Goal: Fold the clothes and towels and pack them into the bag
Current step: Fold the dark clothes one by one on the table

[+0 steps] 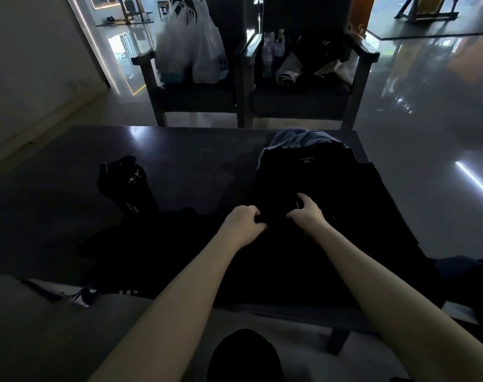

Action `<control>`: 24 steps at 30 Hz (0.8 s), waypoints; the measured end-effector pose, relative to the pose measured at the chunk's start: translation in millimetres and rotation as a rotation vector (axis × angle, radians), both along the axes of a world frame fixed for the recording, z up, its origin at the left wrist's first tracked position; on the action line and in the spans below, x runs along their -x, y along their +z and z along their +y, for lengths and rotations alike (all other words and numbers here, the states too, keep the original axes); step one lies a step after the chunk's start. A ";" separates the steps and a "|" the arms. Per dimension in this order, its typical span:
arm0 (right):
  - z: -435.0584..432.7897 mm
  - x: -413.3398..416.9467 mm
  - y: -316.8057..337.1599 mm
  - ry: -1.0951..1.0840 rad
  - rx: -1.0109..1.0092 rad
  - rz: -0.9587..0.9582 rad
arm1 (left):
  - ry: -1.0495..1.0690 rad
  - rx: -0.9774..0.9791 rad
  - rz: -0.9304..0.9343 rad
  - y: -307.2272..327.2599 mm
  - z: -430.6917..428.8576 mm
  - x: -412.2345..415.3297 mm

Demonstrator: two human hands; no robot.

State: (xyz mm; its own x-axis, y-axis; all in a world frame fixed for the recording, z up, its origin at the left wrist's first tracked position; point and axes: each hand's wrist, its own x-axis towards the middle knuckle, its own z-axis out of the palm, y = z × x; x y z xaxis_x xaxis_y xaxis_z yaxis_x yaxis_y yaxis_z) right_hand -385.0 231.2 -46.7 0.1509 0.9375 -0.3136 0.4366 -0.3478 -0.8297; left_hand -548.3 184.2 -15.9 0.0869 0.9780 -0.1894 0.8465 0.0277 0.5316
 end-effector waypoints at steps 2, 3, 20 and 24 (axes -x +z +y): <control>-2.6 -7.2 2.4 -0.054 -0.040 0.084 | 0.091 0.029 -0.113 6.9 -1.3 -2.7; -3.3 -12.3 4.7 -0.081 -0.051 0.125 | 0.115 0.022 -0.116 9.7 -2.3 -3.9; -40.1 -31.4 -36.5 0.439 -0.373 -0.833 | -0.306 -0.057 0.618 -48.7 -21.0 -4.9; -46.2 -31.4 -42.7 0.453 -0.339 -0.845 | -0.278 -0.005 0.591 -51.1 -23.7 -9.7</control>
State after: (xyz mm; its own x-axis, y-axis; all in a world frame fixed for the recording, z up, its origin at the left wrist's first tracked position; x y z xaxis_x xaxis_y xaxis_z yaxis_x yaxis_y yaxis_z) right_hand -353.6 185.0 -89.4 -0.1913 0.9812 0.0245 0.9581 0.1921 -0.2124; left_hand -538.6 160.5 -67.0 0.2196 0.9352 -0.2779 0.9714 -0.2358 -0.0259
